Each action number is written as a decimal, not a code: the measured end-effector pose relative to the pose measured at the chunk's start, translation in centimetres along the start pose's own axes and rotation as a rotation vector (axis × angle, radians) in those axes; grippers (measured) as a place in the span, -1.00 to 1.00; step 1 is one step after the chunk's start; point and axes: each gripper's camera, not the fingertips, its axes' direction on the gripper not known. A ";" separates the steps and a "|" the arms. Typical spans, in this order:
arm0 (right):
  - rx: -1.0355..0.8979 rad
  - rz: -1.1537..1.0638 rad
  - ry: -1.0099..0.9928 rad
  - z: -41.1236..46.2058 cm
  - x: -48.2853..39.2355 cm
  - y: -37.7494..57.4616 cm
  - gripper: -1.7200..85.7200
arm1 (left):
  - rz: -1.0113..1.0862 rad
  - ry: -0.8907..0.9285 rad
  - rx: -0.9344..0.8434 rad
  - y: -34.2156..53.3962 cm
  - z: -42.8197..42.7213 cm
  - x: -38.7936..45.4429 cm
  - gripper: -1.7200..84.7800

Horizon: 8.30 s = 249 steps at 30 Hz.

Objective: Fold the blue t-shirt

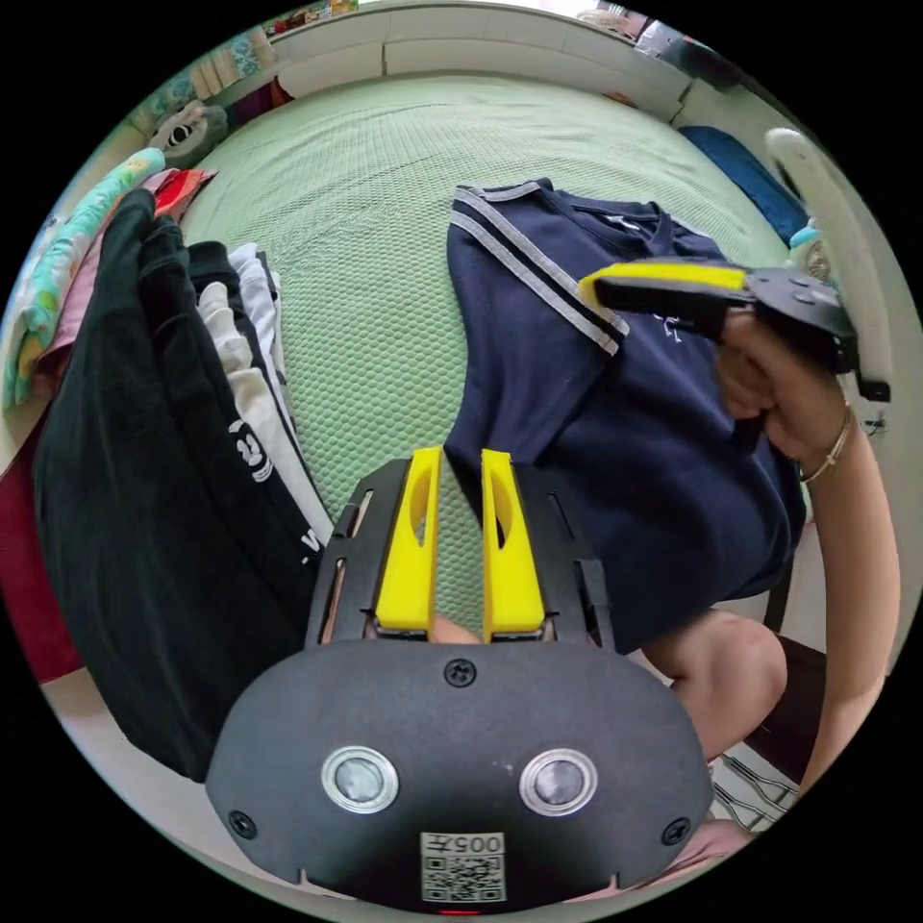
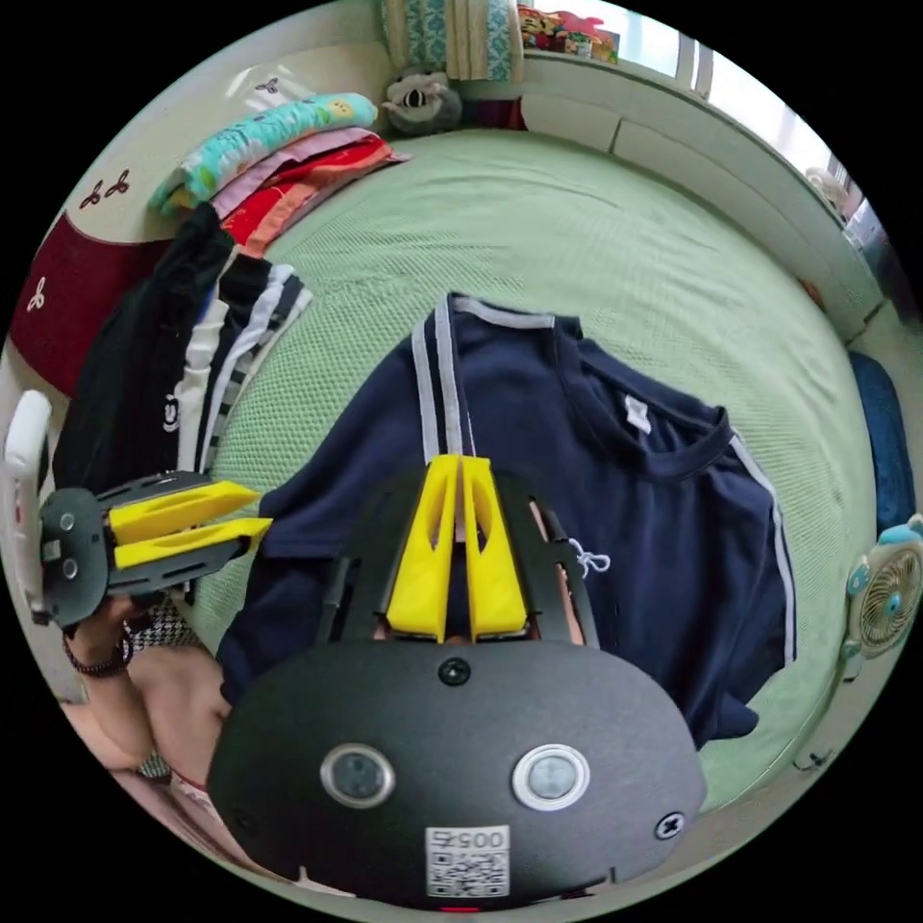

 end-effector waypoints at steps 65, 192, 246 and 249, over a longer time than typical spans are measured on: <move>0.204 0.368 0.103 -20.9 15.6 31.0 -0.86 | 0.325 -0.011 0.229 16.7 -11.9 16.9 -0.81; 0.145 0.564 -0.059 -28.7 9.1 84.2 -0.98 | 0.021 0.065 0.071 61.6 -22.4 10.9 -0.86; 0.179 0.548 0.085 -44.5 -3.6 88.4 -0.98 | 0.052 0.191 0.119 69.6 -40.5 8.3 -0.86; 0.172 0.559 0.074 -44.3 -3.3 88.4 -0.98 | 0.050 0.202 0.120 69.0 -40.3 7.8 -0.86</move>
